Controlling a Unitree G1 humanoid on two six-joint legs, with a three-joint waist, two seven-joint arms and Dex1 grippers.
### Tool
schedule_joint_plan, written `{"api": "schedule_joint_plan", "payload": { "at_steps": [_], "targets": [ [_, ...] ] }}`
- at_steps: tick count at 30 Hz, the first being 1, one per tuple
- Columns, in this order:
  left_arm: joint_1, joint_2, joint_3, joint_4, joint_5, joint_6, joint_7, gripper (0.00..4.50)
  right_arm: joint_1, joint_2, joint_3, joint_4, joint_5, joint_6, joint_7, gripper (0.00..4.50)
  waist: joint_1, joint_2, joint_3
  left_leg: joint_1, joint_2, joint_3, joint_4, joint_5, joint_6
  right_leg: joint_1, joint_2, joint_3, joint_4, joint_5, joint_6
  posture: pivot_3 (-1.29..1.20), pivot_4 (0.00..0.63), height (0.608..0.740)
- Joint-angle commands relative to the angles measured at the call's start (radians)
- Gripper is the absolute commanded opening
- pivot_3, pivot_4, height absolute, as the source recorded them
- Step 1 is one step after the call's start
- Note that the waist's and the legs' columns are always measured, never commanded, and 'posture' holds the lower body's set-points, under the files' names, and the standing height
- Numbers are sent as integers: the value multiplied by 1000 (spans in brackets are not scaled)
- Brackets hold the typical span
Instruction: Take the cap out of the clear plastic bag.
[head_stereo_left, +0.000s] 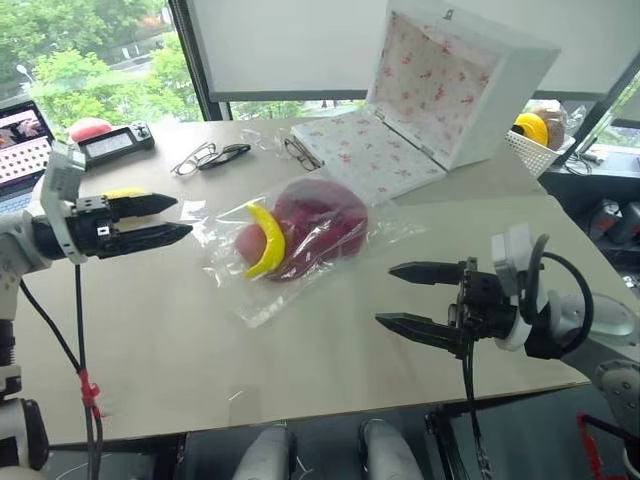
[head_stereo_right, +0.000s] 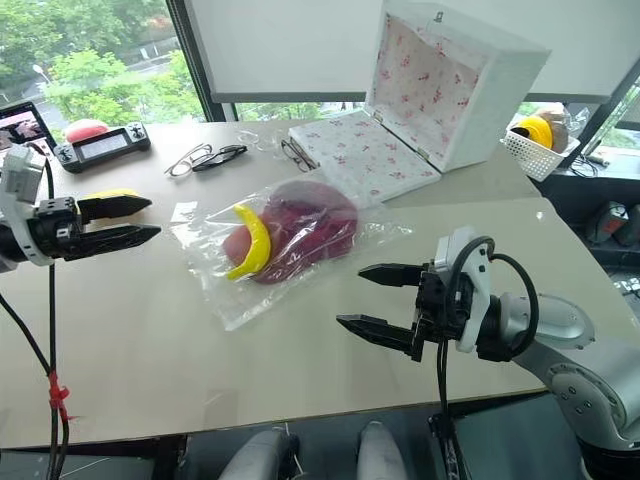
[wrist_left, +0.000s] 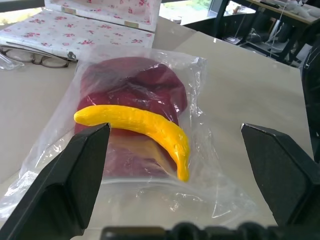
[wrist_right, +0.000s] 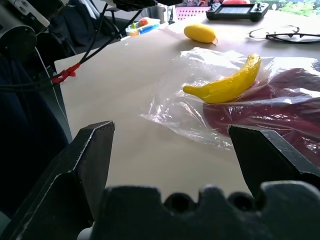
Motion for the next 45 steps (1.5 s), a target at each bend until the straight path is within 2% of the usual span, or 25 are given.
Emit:
{"api": "schedule_joint_plan", "payload": {
  "at_steps": [1, 3, 5, 9, 15, 21, 30, 33, 37, 39, 45],
  "targets": [
    [12, -53, -28, -96, 6, -4, 63, 4489, -10, -6, -10, -8, 6, -17, 13, 4386, 3, 0, 0, 0, 0, 0, 0, 0, 0, 0, 0, 0, 0, 0, 0, 0, 150, 740],
    [24, -199, -83, -141, 65, -4, 266, 4489, -8, -9, -9, -2, -4, -18, 15, 4386, 3, 0, 0, 0, 1, 1, 0, 1, -1, 0, 1, 1, 0, 0, 0, 0, 150, 740],
    [33, -303, -113, -162, 118, 7, 421, 4489, -4, -11, -6, -3, -13, -18, 16, 4386, 7, 0, 0, 0, 2, 1, 1, 1, -1, 0, 1, 1, 0, 1, 0, 0, 150, 740],
    [60, -399, -137, -180, 219, -17, 602, 4489, 4, -12, -11, -10, -15, -16, 15, 4386, 1, -1, 1, -1, 3, 2, 1, 1, -2, -1, 3, 2, 0, 5, -6, 0, 150, 740],
    [161, -416, -282, -253, 345, -72, 635, 4489, 4, -3, -12, -16, -21, -20, -7, 4386, -3, -1, 1, 0, 3, 3, 1, 1, -2, -1, 4, 2, 0, 5, -7, 0, 150, 740],
    [166, -436, -288, -263, 345, -50, 645, 4489, 2, 1, -9, -20, -21, -21, -19, 4386, 3, -1, 1, 1, 3, 3, 1, 2, -3, 0, 4, 2, 0, 2, -1, 0, 150, 740],
    [155, -451, -305, -238, 373, -33, 666, 4489, 14, 7, -5, -37, -35, -26, -31, 4386, 8, -1, 1, 1, 3, 3, 1, 2, -3, 0, 4, 2, 0, 3, -3, 0, 150, 740],
    [152, -455, -301, -234, 371, -31, 664, 3798, 18, 6, -2, -41, -45, -29, -31, 4500, 8, -1, 1, 1, 3, 3, 1, 2, -3, 0, 4, 2, 0, 3, -2, 0, 150, 740],
    [141, -458, -298, -228, 372, -24, 663, 2350, 32, 0, 11, -28, -105, -44, -33, 4500, 9, -1, 1, 0, 3, 3, 1, 2, -3, 0, 4, 2, 0, 3, -2, 0, 150, 740],
    [138, -460, -296, -229, 369, -19, 661, 1781, 38, 1, 14, -19, -132, -52, -32, 4500, 9, -1, 1, 0, 3, 4, 1, 2, -3, 0, 4, 2, 0, 3, -2, 0, 150, 740],
    [135, -465, -288, -227, 367, -16, 663, 1781, 45, 8, 16, -11, -165, -63, -21, 4500, 9, -1, 1, 0, 3, 4, 1, 2, -3, 0, 4, 2, 0, 3, -2, 0, 150, 740]
  ]
}}
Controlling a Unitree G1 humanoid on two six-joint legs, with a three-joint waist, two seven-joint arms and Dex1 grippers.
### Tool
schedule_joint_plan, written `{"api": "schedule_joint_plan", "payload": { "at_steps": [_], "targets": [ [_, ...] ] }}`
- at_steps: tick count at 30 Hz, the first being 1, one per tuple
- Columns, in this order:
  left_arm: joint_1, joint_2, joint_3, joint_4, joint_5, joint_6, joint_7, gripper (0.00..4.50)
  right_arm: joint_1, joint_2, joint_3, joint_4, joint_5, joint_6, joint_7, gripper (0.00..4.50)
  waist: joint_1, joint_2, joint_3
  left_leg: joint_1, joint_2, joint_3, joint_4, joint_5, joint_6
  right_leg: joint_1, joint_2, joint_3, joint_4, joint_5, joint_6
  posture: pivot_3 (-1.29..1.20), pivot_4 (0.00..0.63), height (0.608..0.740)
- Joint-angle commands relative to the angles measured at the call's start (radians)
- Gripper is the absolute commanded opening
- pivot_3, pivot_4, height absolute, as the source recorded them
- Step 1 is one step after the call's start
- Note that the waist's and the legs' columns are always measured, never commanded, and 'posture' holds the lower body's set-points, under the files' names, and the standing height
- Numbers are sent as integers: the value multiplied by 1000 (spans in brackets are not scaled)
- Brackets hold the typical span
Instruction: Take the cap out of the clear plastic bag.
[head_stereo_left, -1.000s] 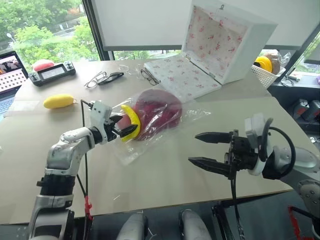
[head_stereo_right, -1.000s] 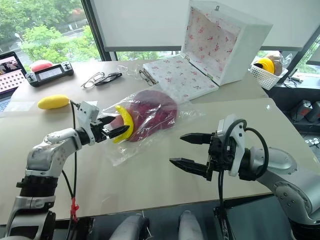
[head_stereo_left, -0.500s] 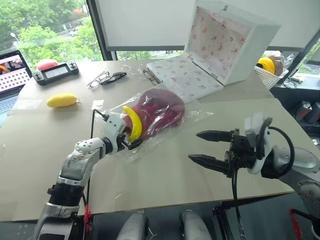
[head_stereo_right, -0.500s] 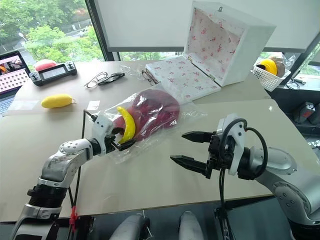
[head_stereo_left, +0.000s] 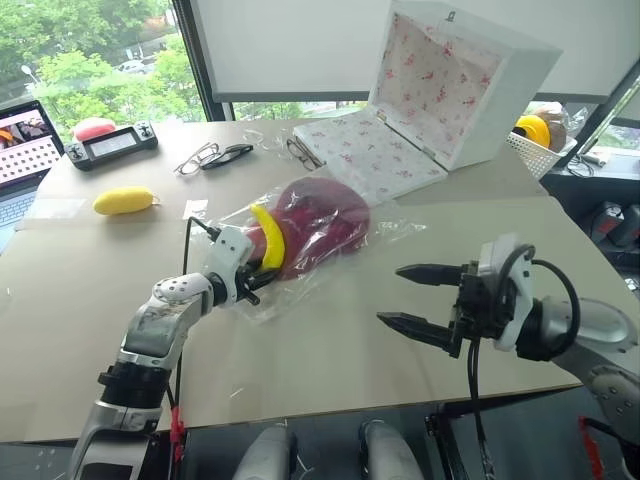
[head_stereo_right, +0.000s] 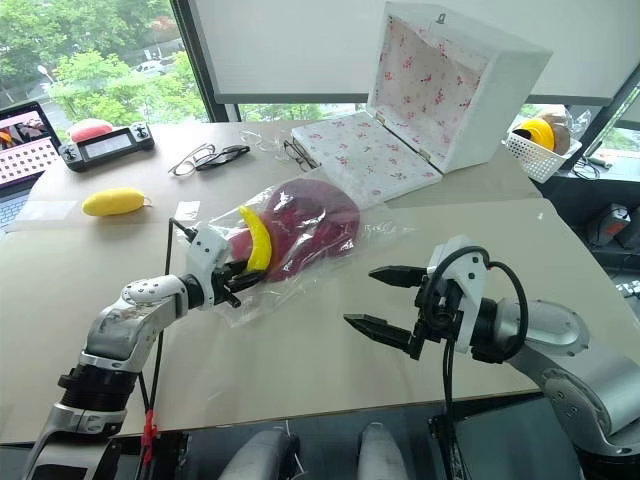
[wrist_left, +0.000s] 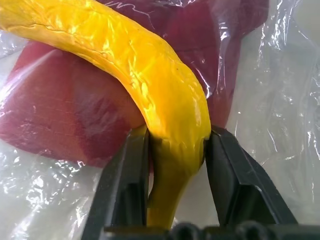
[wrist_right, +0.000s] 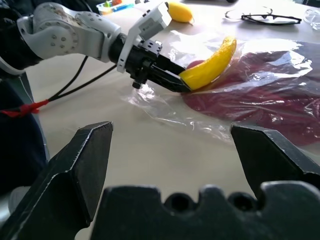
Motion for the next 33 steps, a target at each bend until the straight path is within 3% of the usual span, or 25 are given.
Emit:
{"api": "schedule_joint_plan", "payload": {
  "at_steps": [1, 10, 17, 22, 33],
  "targets": [
    [-15, -7, 19, -7, -5, 4, 6, 1781, 3, 3, -12, -10, -11, -32, 9, 4500, 0, 0, 0, 0, 0, 0, 0, 0, 0, 0, 0, 0, 0, 0, 0, 0, 150, 740],
    [-238, -5, 242, 201, -7, -181, 135, 1781, 7, 16, 6, -7, -40, -36, 16, 4500, 2, 0, 0, -1, 0, 0, 0, 0, 0, 0, 0, -1, 0, 1, -1, 0, 150, 740],
    [-616, 132, 273, 979, 128, -405, 296, 1781, 13, 39, 12, -27, -53, -30, -9, 4500, -3, 0, 0, 1, -3, 4, 0, 0, -1, 0, 1, -1, 0, 2, -2, 0, 150, 740],
    [-738, 182, 333, 1301, 150, -521, 498, 1781, 50, 51, -6, -58, -51, -27, -41, 4500, -1, -2, 1, -1, -4, 2, 0, 0, -1, -1, 0, -1, 0, 4, -3, 0, 150, 740],
    [-746, 169, 423, 1406, 163, -542, 665, 1781, 98, 60, -15, -100, -49, -27, -94, 4500, 2, -8, 3, -1, -2, 3, 1, 1, -2, -1, 0, -2, 1, 5, -2, 0, 150, 740]
  ]
}}
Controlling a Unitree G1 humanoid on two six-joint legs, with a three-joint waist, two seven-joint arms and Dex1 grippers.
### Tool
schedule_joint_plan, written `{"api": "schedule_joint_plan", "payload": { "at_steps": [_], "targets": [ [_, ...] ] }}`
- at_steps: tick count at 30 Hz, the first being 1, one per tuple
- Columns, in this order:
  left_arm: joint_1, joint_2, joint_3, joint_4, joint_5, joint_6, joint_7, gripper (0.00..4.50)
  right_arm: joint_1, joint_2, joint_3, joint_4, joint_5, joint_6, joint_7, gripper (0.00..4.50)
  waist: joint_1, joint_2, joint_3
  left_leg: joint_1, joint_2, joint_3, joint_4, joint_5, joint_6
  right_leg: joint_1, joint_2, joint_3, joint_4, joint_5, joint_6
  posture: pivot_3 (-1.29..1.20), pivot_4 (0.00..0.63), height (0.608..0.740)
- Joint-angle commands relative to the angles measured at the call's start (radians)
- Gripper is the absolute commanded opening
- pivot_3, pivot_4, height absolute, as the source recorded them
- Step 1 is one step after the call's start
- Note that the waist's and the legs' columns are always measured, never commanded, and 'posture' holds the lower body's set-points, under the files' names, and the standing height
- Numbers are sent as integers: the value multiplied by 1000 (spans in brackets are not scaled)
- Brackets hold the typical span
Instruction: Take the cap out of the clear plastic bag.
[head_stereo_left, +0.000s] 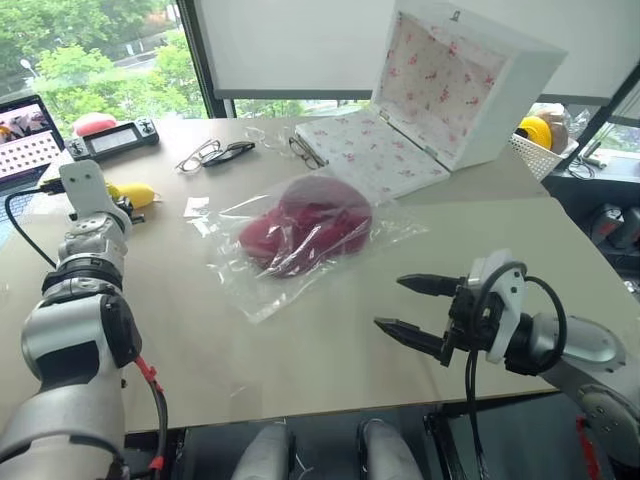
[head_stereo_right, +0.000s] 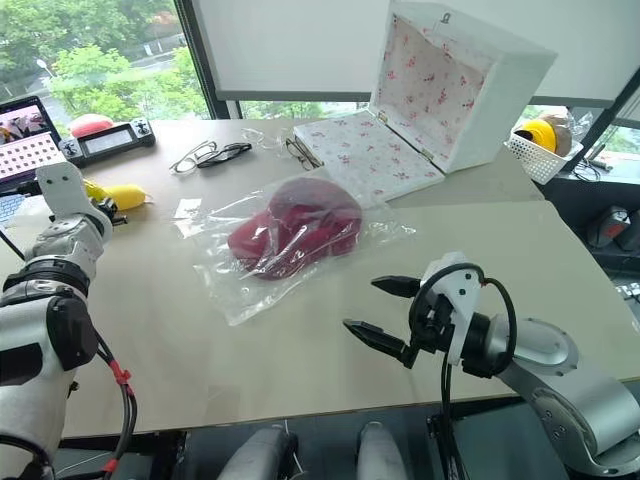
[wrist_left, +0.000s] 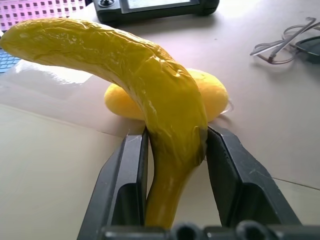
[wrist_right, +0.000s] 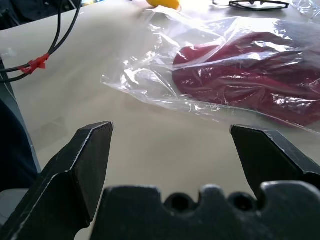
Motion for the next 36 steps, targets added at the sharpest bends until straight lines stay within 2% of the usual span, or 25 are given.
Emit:
{"api": "schedule_joint_plan", "payload": {
  "at_steps": [1, 5, 7, 10, 13, 17, 19, 24, 28, 32, 34, 36],
  "targets": [
    [-18, 2, 34, -5, 9, 1, 49, 1781, 1, 4, -28, -42, 4, -24, -15, 4500, 0, 0, 0, 0, 0, 0, 0, 0, 0, 0, 0, 0, 0, 0, 0, 0, 150, 740],
    [-7, 0, 46, -5, 26, -4, 55, 2752, 10, 5, -28, -48, 2, -28, -24, 4500, 0, 0, 0, 0, 0, 1, 0, 0, 0, 0, 0, 0, 0, 0, 0, 0, 150, 740],
    [-6, 0, 45, -5, 34, -1, 49, 3582, 14, 5, -31, -50, 2, -30, -28, 4500, -1, 0, 0, 0, 0, 1, 0, 0, 0, 0, 0, 0, 0, 0, 0, 0, 150, 740],
    [-3, 3, 51, -5, 37, -2, 45, 4453, 17, 4, -32, -51, 3, -32, -31, 4500, -1, 0, 0, 0, 0, 2, 0, 0, 0, 0, 0, 0, 1, 0, 0, 0, 150, 740],
    [-2, 9, 56, -7, 41, -6, 25, 4453, 13, 4, -29, -48, 2, -32, -30, 4500, -1, 0, 0, 0, 0, 2, 0, 0, 0, 0, 0, 0, 0, 0, 0, 0, 150, 740],
    [-30, -1, 35, -15, 60, -33, -80, 4453, 6, 2, -30, -41, 7, -30, -24, 4500, -1, 0, 0, 0, -1, 2, 0, 0, 0, 0, 0, 0, 1, 0, 0, 0, 150, 740],
    [-56, -13, -6, -26, 86, -59, -179, 4453, 5, 1, -31, -39, 8, -30, -21, 4500, -1, 0, 0, 0, -1, 2, 0, 0, 0, 0, 0, 0, 1, 0, 0, 0, 150, 740],
    [-129, 0, 31, -49, 16, -54, -412, 4453, 10, 2, -32, -39, 4, -32, -23, 4500, 2, -1, 0, -2, -2, 2, 2, 0, 0, 0, 0, -1, 0, 0, 0, 0, 150, 740],
    [-137, 22, 20, -93, -35, -31, -791, 4453, -23, -21, 82, -30, -181, -59, -81, 4500, -13, -1, 0, -2, -2, 3, 2, 0, 0, 0, 0, -1, 1, 0, 0, 0, 150, 740],
    [-17, 134, -78, -257, -111, 142, -1496, 4453, -47, -33, 272, -1, -461, -145, -157, 4500, -41, -1, 0, -1, -1, 5, 2, 0, 0, -1, 1, 0, 2, 0, 0, 0, 150, 740],
    [53, 189, -125, -324, -125, 163, -1606, 4453, -66, -16, 329, 26, -567, -192, -197, 4500, -63, -1, 0, -1, 0, 7, 2, 0, 1, -2, 2, 1, 4, 0, 0, 0, 150, 740],
    [121, 223, -154, -346, -71, 82, -1579, 4453, -80, -16, 382, 65, -692, -256, -233, 4500, -68, -1, 0, -1, 2, 8, 2, -1, 1, -2, 3, 2, 7, 0, 0, 0, 150, 740]
  ]
}}
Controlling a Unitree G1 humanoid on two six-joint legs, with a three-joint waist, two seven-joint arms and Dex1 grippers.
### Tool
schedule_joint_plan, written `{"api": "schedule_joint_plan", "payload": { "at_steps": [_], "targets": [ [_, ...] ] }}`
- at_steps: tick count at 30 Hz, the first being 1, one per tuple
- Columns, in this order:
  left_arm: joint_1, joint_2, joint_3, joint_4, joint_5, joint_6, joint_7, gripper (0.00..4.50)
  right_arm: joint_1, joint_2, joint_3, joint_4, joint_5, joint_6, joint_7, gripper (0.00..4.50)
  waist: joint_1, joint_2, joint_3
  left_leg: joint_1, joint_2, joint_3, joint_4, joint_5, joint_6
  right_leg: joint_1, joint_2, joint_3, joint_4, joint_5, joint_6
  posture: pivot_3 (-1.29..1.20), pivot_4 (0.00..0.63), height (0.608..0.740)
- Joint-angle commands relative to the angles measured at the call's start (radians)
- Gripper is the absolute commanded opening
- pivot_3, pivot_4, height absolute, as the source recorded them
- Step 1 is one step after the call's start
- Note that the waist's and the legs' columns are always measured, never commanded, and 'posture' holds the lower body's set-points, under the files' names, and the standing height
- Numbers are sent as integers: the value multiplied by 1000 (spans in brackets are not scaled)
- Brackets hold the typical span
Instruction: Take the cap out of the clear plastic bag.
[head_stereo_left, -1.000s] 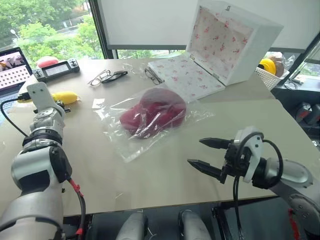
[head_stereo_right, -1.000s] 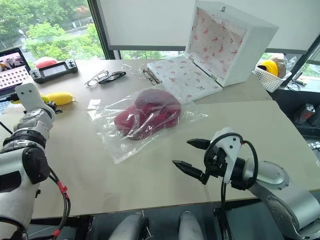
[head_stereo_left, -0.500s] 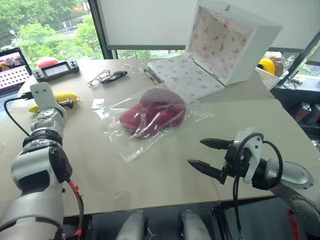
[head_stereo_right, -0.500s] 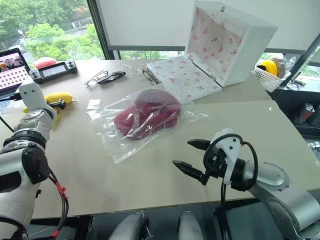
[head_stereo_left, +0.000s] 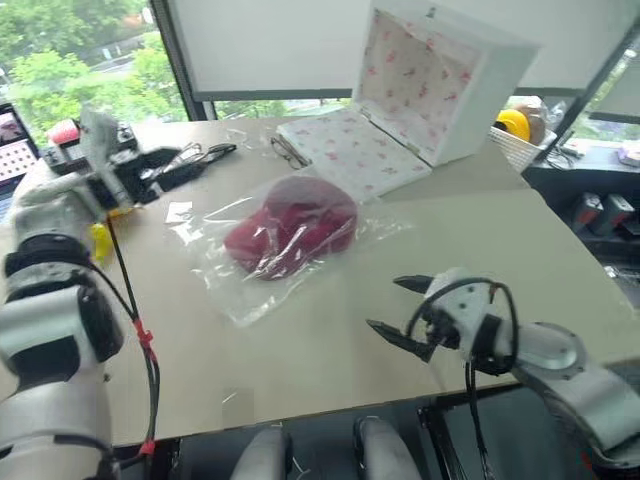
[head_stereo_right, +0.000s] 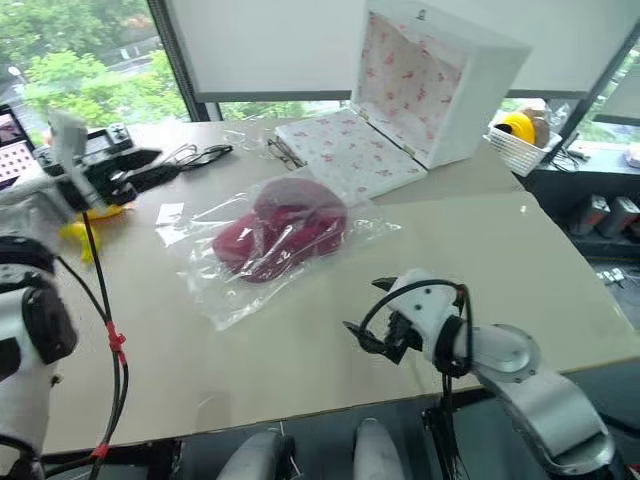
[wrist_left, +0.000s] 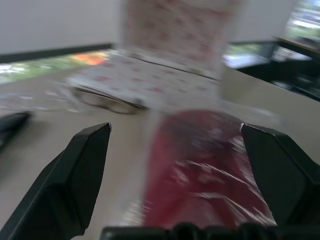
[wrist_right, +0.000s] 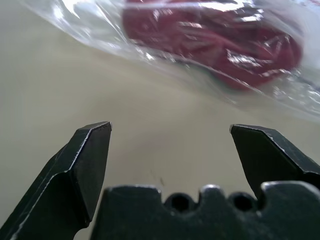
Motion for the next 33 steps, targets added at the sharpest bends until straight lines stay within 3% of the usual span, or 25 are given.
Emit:
{"api": "schedule_joint_plan", "payload": {
  "at_steps": [1, 8, 15, 19, 28, 33],
  "targets": [
    [92, 72, -47, -81, 48, -90, -37, 4453, -33, 5, 68, 38, -216, -131, -67, 4500, 0, 0, 0, 1, 1, 0, 0, 0, 0, 0, 0, 0, -1, 0, 0, 0, 150, 740],
    [334, 118, 62, -291, -70, 23, 24, 4453, -72, 29, 115, 118, -462, -313, -120, 4500, 21, 0, 0, 1, 2, 0, 0, 0, 0, 0, 1, 1, -3, -1, 2, 0, 150, 740],
    [514, 70, 134, -524, -183, 160, 131, 4453, -317, 104, 349, 403, -747, -707, -109, 4500, 19, 0, 0, 3, 3, 0, 0, 0, 0, 1, 1, 1, -4, 0, 0, 0, 150, 740],
    [584, 62, 136, -632, -220, 215, 157, 4453, -425, 150, 414, 578, -883, -839, -139, 4500, 19, 0, 0, 4, 3, 0, 0, 0, -1, 0, 1, 1, -4, 1, -2, 0, 150, 740],
    [874, -38, 150, -909, -218, 151, 344, 4453, -545, 322, 429, 828, -983, -876, -175, 4500, 15, 1, 0, 3, 4, -2, -2, -1, -3, -7, 2, 3, -2, 4, -8, 0, 150, 740],
    [911, -64, 169, -969, -264, 187, 400, 4453, -587, 367, 421, 873, -1011, -874, -186, 4500, 20, 0, 0, 1, 4, -2, -2, 0, -3, -10, 2, 4, -1, 5, -9, 0, 150, 740]
  ]
}}
